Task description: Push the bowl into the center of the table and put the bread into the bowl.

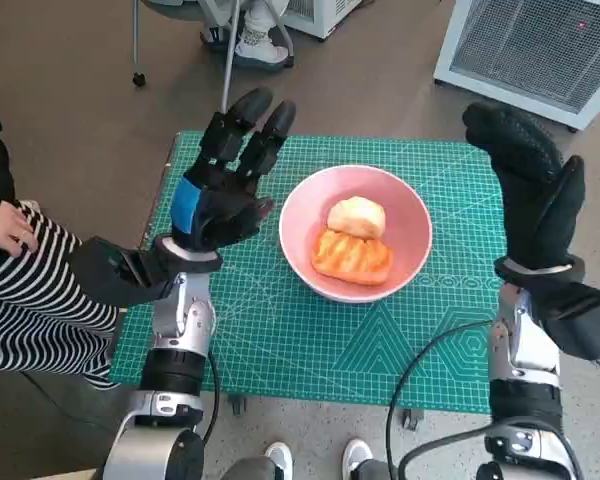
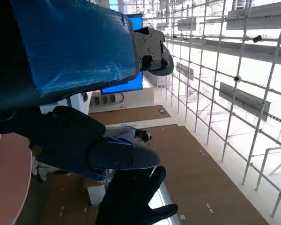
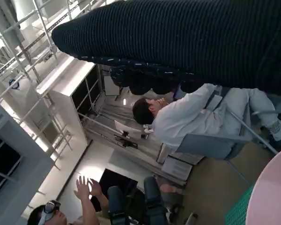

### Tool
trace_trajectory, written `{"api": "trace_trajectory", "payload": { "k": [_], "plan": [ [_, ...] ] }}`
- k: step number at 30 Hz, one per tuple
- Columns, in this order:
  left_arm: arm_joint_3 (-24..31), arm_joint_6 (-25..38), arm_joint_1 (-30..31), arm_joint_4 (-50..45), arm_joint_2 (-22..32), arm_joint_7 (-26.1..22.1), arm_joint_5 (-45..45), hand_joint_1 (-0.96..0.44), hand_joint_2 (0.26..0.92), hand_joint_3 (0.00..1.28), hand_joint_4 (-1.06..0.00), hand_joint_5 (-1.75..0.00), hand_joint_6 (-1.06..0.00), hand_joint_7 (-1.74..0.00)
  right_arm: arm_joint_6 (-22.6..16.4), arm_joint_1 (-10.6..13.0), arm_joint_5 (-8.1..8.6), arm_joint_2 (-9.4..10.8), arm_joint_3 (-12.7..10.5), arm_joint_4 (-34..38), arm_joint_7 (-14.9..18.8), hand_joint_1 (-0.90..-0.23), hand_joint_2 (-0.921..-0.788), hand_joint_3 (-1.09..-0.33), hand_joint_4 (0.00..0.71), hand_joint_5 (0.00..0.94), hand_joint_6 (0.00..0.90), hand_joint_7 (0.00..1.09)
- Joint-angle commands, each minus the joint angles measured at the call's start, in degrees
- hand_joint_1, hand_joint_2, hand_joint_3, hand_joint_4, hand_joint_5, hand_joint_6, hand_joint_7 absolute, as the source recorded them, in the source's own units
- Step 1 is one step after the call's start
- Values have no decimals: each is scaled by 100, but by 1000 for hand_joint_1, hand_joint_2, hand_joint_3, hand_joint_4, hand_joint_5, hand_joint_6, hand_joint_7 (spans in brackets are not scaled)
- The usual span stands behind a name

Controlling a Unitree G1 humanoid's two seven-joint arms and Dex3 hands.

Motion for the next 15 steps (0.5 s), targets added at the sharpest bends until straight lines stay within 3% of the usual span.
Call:
{"api": "trace_trajectory", "payload": {
  "k": [1, 15],
  "plan": [
    [-20, -19, 66, -102, 30, 45, 41, -501, 914, 269, -160, -31, 1, -534, 11, 166, -58, 10, 13, 86, 37, -744, -921, -785, 136, 0, 39, 472],
    [-65, -27, 145, -177, 13, 141, 86, -508, 907, 280, -163, -32, 1, -544, 53, 189, -30, 1, 3, 61, 46, -743, -921, -785, 136, 0, 39, 468]
  ]
}}
